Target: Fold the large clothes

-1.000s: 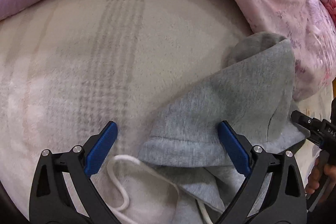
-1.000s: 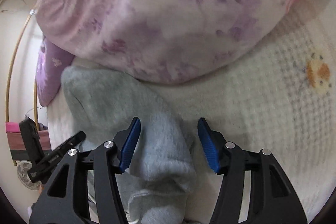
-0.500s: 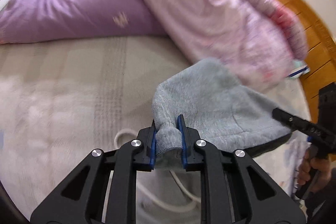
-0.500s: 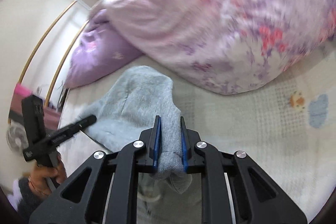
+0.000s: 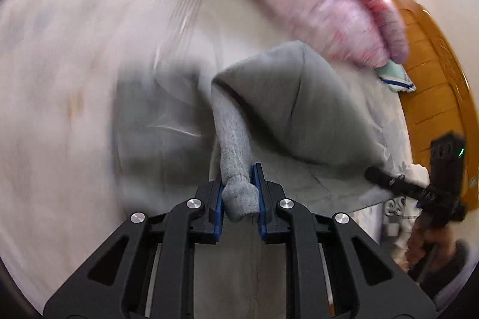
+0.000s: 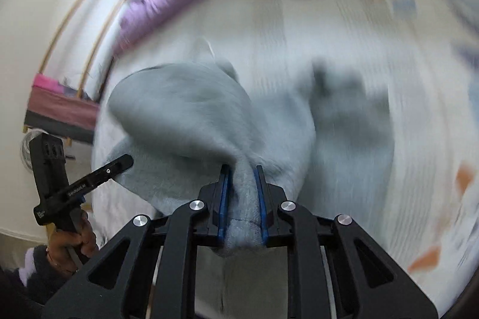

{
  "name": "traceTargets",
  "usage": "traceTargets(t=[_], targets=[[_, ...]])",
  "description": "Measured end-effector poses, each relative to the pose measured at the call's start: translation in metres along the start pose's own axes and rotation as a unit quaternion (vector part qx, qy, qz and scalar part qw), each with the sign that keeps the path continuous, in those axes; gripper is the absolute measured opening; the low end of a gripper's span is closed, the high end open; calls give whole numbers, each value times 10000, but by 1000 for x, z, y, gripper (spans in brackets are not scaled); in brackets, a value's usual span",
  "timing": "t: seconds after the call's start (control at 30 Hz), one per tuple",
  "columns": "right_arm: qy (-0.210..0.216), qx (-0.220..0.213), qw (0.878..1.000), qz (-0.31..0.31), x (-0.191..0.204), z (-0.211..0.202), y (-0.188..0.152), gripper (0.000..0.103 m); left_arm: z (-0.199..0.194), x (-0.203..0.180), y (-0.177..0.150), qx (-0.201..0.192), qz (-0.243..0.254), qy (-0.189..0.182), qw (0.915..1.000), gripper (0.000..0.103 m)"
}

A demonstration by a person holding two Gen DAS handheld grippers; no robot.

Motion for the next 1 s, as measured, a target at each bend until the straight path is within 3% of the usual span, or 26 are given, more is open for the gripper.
traceTargets(t=[0.1, 0.17, 0.23, 0.33, 0.4, 0.5, 0.53, 0.6, 0.7, 0.77, 0.87, 1.0], targets=[[-317, 579, 9973, 317, -30, 40, -41, 20, 21, 26, -43, 337, -424, 118, 9985, 20], [-562, 719, 9950, 402, -43, 45, -53, 20, 27, 35, -63, 555, -668, 194, 9960, 21], [-482, 616, 9957, 497, -45, 36, -54, 21, 14, 31, -70, 367, -747, 84, 9965, 29], [-742, 423, 9958, 324, -42, 12, -46, 21, -11, 11, -76, 148, -837, -136, 9963, 38], [-811, 233, 9964, 119, -29, -3, -31, 21, -18, -10, -79, 128, -565, -149, 9982, 41], [-656, -42, 9977, -142, 1, -4, -16, 21, -22, -38, -52, -374, -328, -239, 9985, 55], [-543, -40, 9983, -208, 16, 6, -8, 21, -17, -42, -37, -544, -228, -220, 9980, 66], [-478, 5, 9985, -271, 26, 28, -5, 21, 4, -40, -12, -576, -100, -48, 9983, 71], [-644, 491, 9965, -188, 24, 82, -10, 21, 53, -18, -7, 8, -85, 492, 9988, 71], [-901, 910, 9916, -170, 10, 110, -30, 18, 77, 5, -33, 660, -235, 862, 9938, 71], [-845, 1008, 9913, 99, -15, 125, -56, 16, 84, 25, -64, 806, -412, 956, 9913, 70], [-699, 1106, 9913, 147, -19, 121, -54, 17, 72, 23, -71, 788, -326, 874, 9925, 71]])
Point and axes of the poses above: each gripper's, at about its wrist camera, not at the fingertips, and z roughly the way its jaws point, x to its left, y to its top, the point moved 8 cm from there along z, roughly the way its jaws point, and after that the axes turned 9 degrees about -y, right-handed, at the moved point
